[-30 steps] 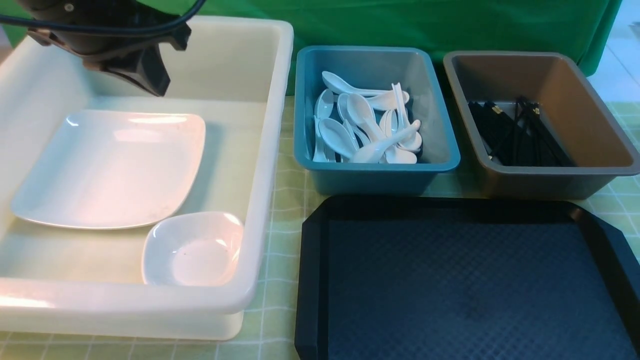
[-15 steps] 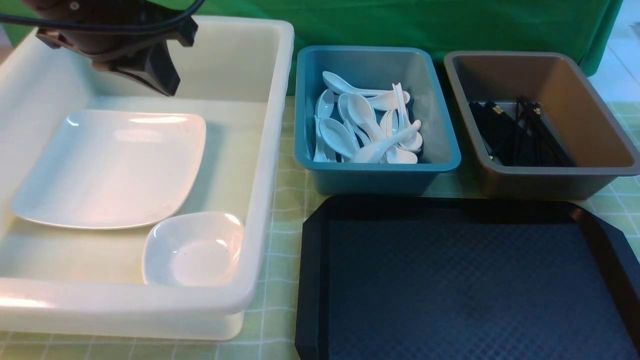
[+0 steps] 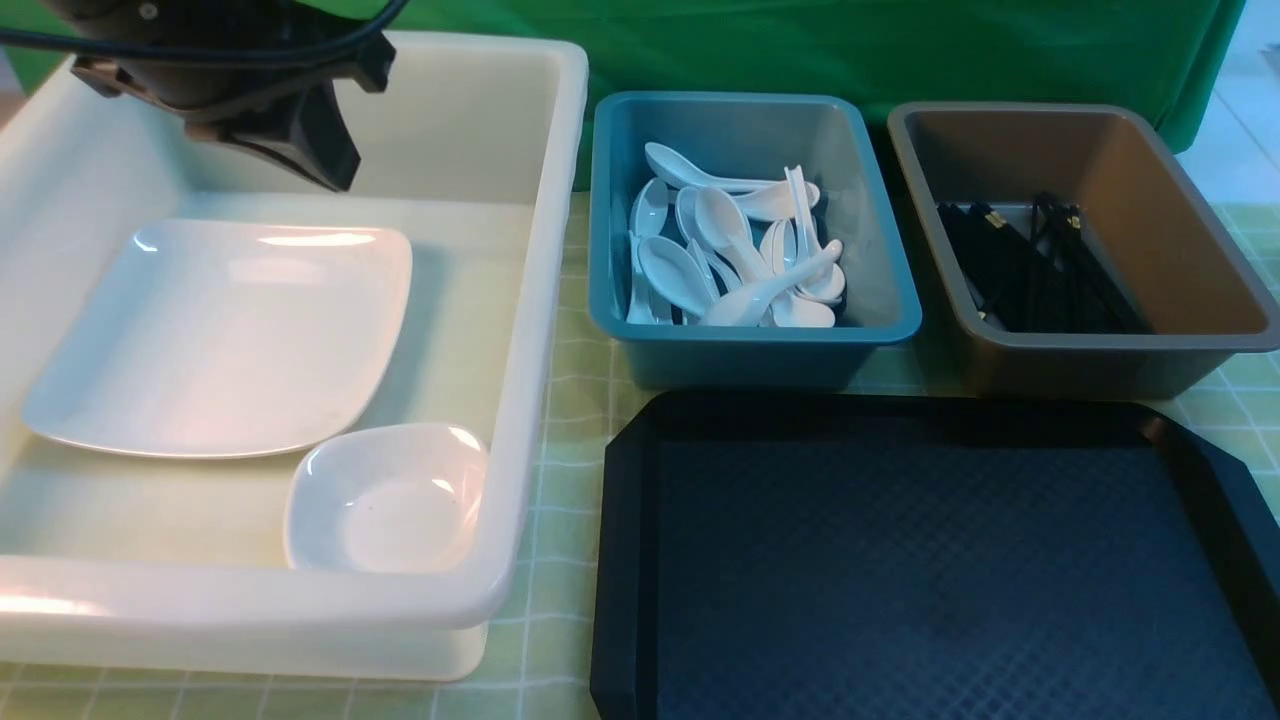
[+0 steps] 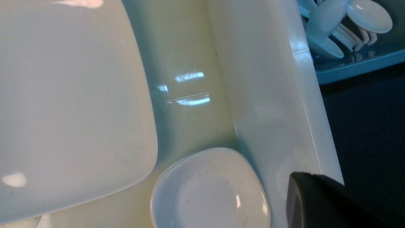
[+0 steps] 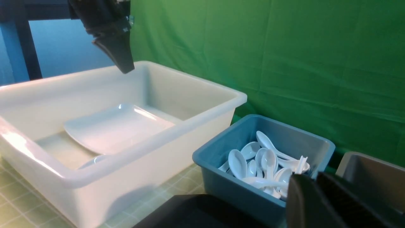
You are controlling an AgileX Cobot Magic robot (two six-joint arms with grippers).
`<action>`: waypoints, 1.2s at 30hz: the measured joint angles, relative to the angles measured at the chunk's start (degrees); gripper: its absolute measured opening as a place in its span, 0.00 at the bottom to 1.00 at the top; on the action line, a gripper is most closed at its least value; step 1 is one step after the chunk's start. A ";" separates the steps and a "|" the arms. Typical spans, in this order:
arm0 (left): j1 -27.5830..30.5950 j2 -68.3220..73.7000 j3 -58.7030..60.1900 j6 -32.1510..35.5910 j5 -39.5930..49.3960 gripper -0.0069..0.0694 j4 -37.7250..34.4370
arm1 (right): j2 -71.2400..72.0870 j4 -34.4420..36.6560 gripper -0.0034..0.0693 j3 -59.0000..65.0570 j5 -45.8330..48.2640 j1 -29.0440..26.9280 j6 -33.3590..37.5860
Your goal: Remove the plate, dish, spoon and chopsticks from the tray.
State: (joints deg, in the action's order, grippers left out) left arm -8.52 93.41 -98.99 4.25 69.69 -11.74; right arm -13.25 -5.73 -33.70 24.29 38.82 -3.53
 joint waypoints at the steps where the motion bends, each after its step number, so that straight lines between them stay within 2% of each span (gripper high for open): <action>1: 0.00 0.00 0.00 0.00 0.00 0.07 -0.65 | 0.00 0.00 0.12 0.00 0.00 0.00 0.00; 7: 0.00 0.00 0.00 0.00 0.00 0.07 -2.38 | -0.08 0.00 0.13 3.72 -3.40 0.00 0.00; 11: 0.00 0.00 0.00 0.00 -0.06 0.07 -2.51 | 1.66 0.13 0.14 11.31 -7.79 -1.41 0.00; 24: 0.00 0.00 0.00 0.00 -0.06 0.07 -2.51 | 13.02 -0.09 0.18 31.62 -8.87 -26.46 0.00; 30: 0.00 -0.05 0.00 0.00 0.00 0.07 -2.51 | 13.07 -1.33 0.21 34.09 -9.43 -30.88 0.00; 36: 0.00 -2.61 0.00 0.00 0.06 0.07 -2.51 | 13.12 -1.46 0.23 34.09 -9.91 -31.27 0.00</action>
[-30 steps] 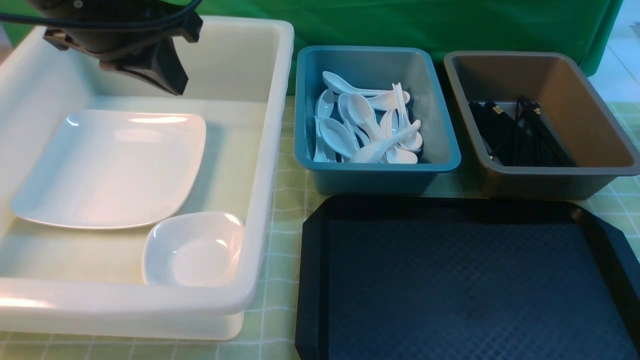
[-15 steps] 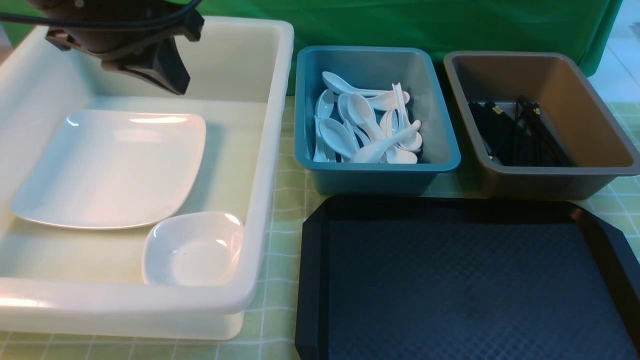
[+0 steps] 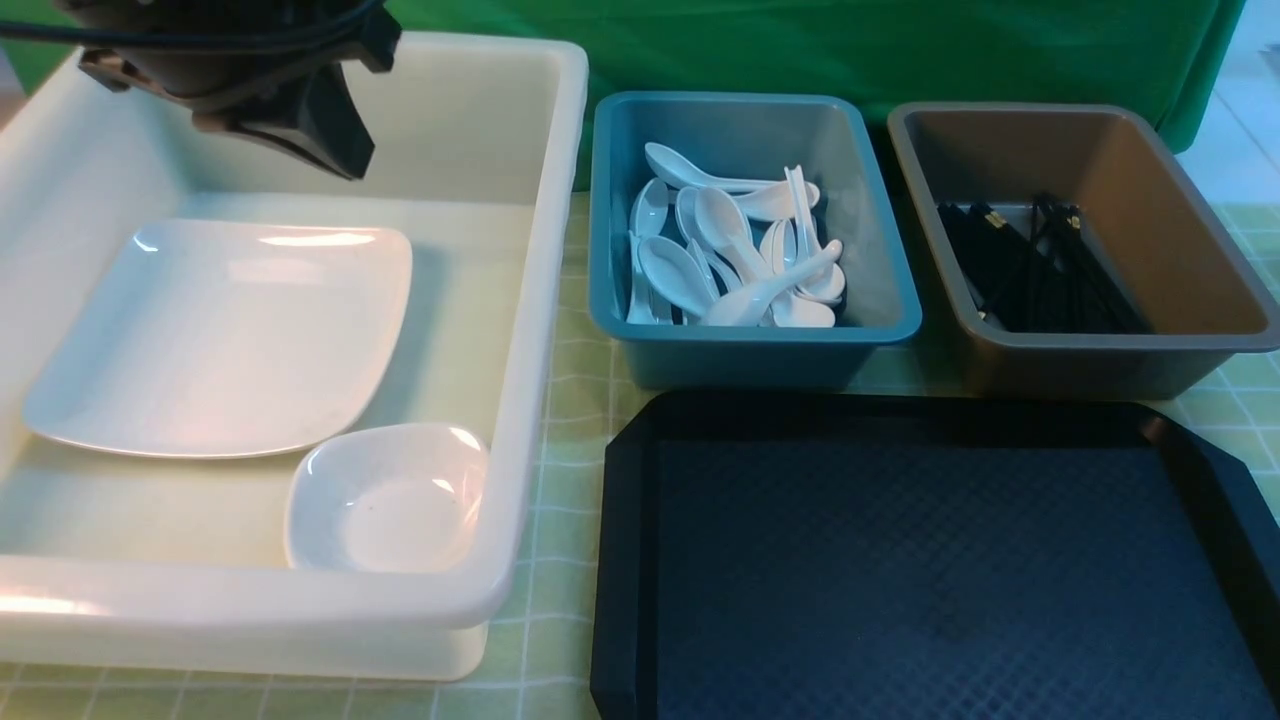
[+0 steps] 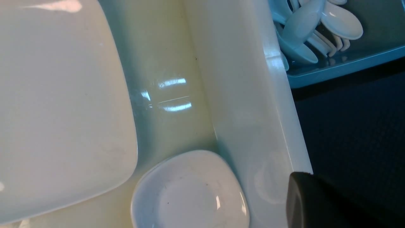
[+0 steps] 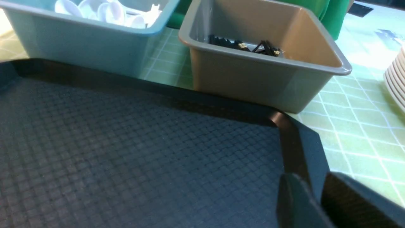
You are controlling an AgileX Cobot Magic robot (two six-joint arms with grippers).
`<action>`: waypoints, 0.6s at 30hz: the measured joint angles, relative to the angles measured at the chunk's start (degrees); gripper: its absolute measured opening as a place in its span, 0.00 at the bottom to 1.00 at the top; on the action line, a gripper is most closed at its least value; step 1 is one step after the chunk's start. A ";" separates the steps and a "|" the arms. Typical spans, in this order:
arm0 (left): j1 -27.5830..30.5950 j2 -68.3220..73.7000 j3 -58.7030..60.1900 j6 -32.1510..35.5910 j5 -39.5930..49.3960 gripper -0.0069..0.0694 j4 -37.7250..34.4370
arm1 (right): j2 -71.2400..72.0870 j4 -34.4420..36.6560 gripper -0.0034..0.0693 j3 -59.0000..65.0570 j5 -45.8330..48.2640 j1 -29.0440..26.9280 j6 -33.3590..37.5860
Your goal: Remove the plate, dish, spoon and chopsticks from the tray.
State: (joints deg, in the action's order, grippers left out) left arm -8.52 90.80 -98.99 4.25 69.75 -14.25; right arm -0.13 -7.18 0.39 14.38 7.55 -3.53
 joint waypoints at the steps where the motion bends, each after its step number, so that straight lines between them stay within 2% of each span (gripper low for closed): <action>1: 0.00 -0.82 0.11 0.00 -0.07 0.07 0.00 | 0.00 0.00 0.23 0.00 0.00 -0.07 0.00; 12: 0.00 -18.20 11.56 0.12 -0.96 0.07 0.55 | 0.00 -0.06 0.27 0.00 -0.17 -0.07 0.00; 14: 0.00 -22.02 15.88 0.01 -5.63 0.07 -0.52 | 0.00 -0.06 0.28 0.00 -0.17 -0.07 0.00; 16: 0.00 -28.13 23.77 0.31 -15.96 0.07 -4.64 | 0.00 -0.06 0.29 0.00 -0.17 -0.07 0.00; 18: 0.00 -32.06 28.26 1.11 -20.64 0.07 -6.85 | 0.00 -0.06 0.29 0.00 -0.17 -0.07 0.00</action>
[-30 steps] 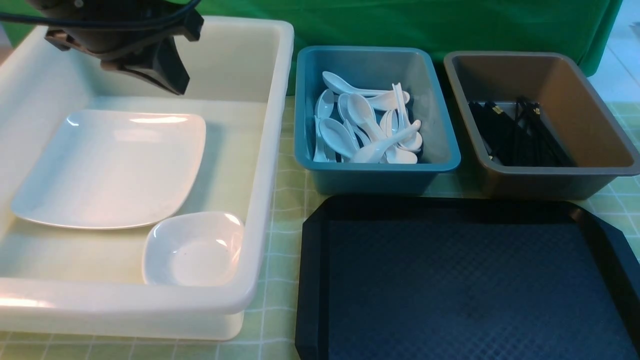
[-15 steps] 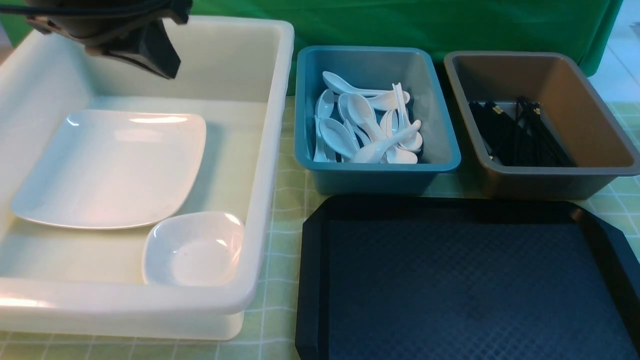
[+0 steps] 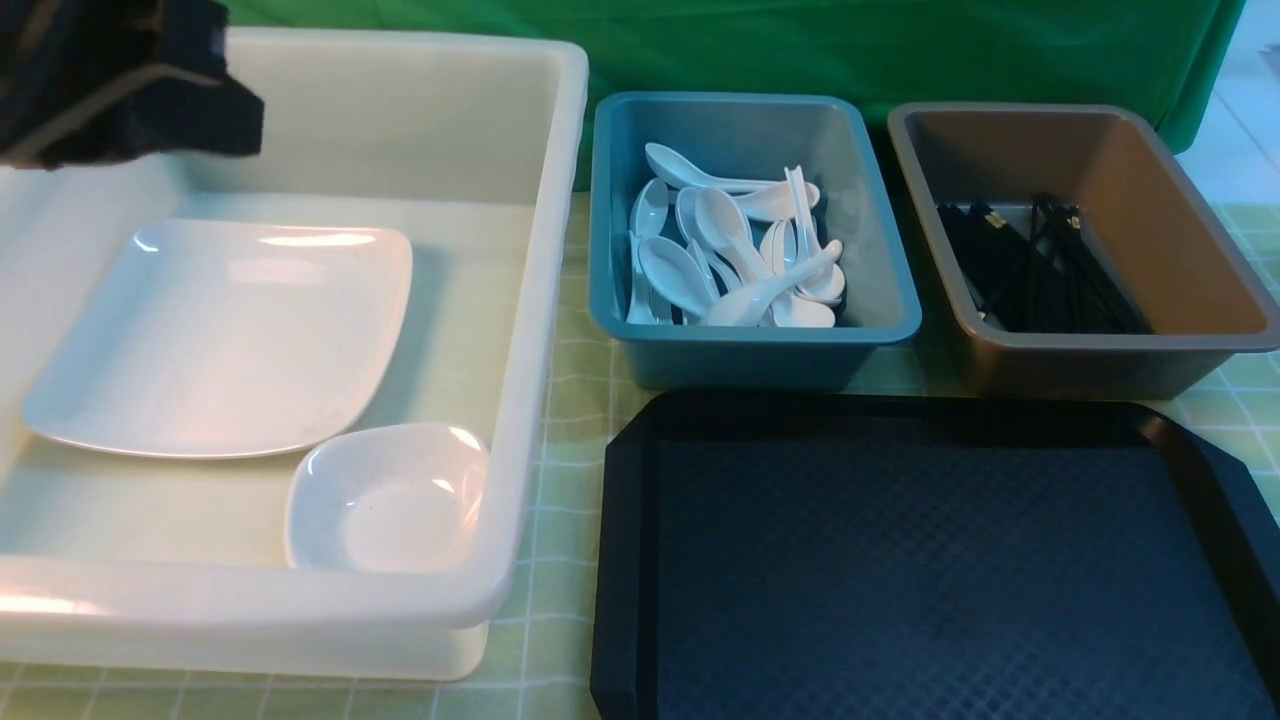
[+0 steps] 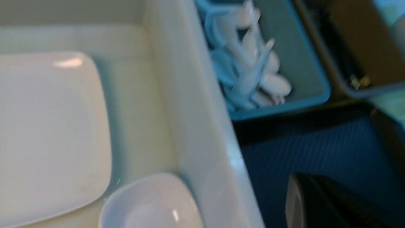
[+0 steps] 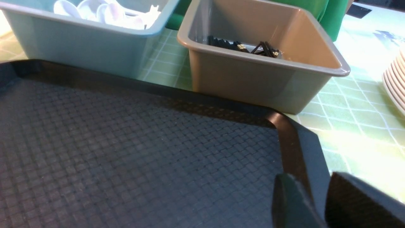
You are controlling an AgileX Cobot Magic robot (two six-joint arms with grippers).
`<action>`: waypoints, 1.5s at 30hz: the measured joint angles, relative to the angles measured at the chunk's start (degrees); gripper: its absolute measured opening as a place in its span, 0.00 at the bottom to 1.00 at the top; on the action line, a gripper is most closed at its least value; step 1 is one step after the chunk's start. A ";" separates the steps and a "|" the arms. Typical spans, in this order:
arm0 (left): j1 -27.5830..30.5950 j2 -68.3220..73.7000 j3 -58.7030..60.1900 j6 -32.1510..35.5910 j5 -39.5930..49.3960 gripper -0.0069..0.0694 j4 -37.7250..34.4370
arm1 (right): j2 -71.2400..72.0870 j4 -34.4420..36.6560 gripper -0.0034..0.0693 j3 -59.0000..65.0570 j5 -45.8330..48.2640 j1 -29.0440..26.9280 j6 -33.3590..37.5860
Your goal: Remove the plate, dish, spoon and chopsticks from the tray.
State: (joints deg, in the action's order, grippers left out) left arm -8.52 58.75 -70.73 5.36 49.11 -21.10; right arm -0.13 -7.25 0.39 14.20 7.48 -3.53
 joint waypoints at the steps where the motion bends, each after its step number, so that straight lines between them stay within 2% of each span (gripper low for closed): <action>1: 0.00 -1.00 1.09 0.27 -0.77 0.07 -0.37 | 0.00 0.00 0.29 0.00 0.00 0.00 0.00; 10: 0.00 -24.39 22.59 1.98 -5.22 0.07 1.88 | 0.00 0.00 0.33 0.00 0.00 0.00 0.00; 18: 0.00 -37.68 31.42 0.36 -9.02 0.07 0.98 | 0.00 0.00 0.35 0.00 0.00 0.00 0.00; 28: 0.00 -39.07 34.26 2.56 -10.40 0.07 2.51 | 0.00 0.00 0.37 0.00 -0.05 0.00 0.00; 37: 0.00 -39.26 42.13 3.91 -26.97 0.07 5.95 | 0.00 0.00 0.38 0.00 -0.05 0.00 0.00; 41: 0.64 -43.98 50.64 -1.15 -31.17 0.07 12.40 | 0.00 0.00 0.38 0.00 -0.05 0.00 0.00; 43: 2.22 -47.06 54.37 -5.36 -31.50 0.07 16.41 | 0.00 -0.01 0.38 0.00 -0.05 0.00 0.00; 45: 4.31 -50.27 57.60 -6.84 -31.84 0.07 18.27 | 0.00 -0.01 0.38 0.00 -0.05 0.00 0.00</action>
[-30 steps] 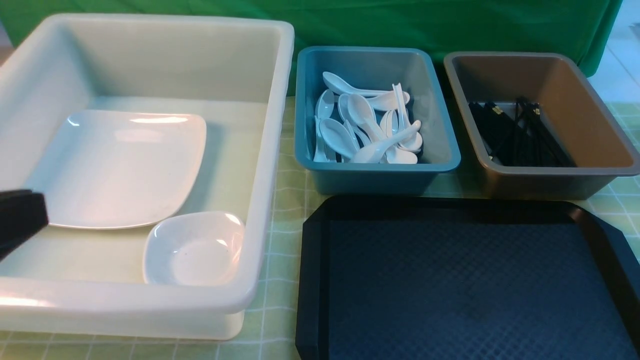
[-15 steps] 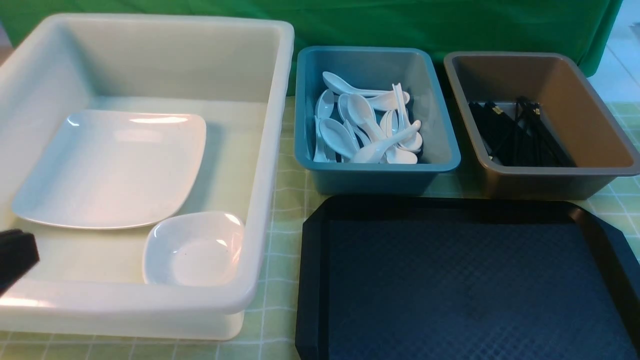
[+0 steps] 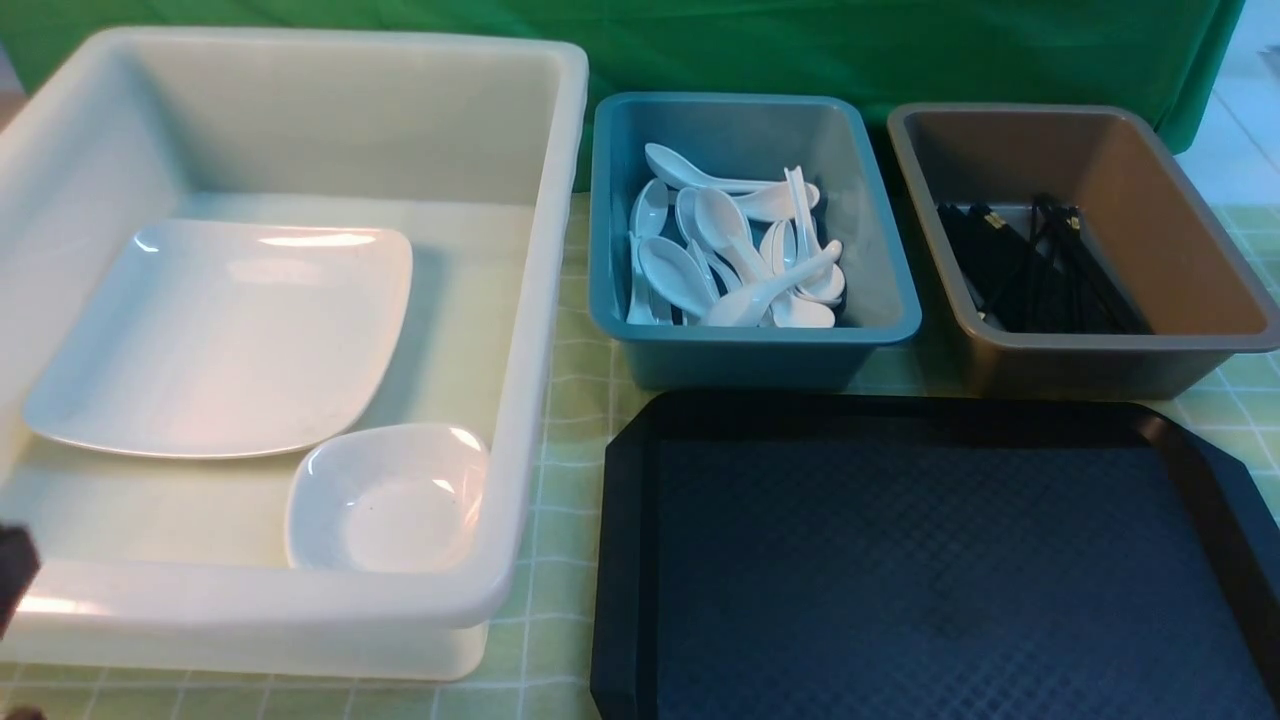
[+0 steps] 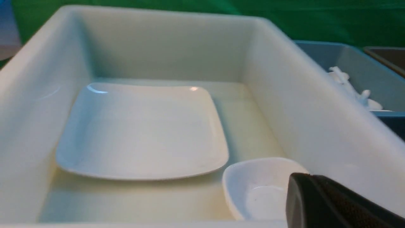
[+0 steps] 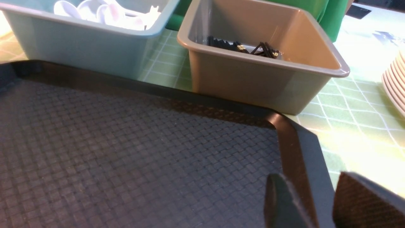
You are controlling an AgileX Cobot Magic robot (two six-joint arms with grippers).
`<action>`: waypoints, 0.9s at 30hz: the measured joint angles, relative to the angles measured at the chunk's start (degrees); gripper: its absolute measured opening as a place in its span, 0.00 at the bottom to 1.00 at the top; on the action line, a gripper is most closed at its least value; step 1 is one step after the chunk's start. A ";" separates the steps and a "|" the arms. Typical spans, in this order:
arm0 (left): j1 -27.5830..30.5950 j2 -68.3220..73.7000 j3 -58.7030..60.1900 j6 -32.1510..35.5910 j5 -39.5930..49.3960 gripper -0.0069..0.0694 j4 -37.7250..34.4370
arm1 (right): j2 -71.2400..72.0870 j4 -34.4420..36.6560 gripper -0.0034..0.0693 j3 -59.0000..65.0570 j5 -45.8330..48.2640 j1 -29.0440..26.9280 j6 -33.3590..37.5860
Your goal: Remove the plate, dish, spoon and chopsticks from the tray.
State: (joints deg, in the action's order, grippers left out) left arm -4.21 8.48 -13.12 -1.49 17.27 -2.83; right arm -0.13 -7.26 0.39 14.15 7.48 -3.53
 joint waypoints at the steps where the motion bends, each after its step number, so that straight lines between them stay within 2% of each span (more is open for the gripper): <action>1: 1.73 -2.27 2.25 -0.57 -0.58 0.07 0.83 | 0.00 0.00 0.38 0.00 0.00 0.00 0.00; 5: 6.63 -7.27 8.26 -1.40 -2.99 0.07 0.03 | 0.00 0.00 0.38 0.00 -0.05 0.00 0.00; 8: 7.74 -8.24 11.29 -1.52 -4.18 0.07 -0.48 | 0.00 0.00 0.38 0.00 -0.05 0.00 0.00; 27: 5.98 -8.39 13.49 -1.75 -4.14 0.07 -0.48 | 0.00 -0.05 0.38 0.00 -0.16 0.00 0.00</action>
State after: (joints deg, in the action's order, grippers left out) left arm 1.78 0.10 0.37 -3.24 13.13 -3.31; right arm -0.13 -7.31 0.39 13.99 7.48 -3.53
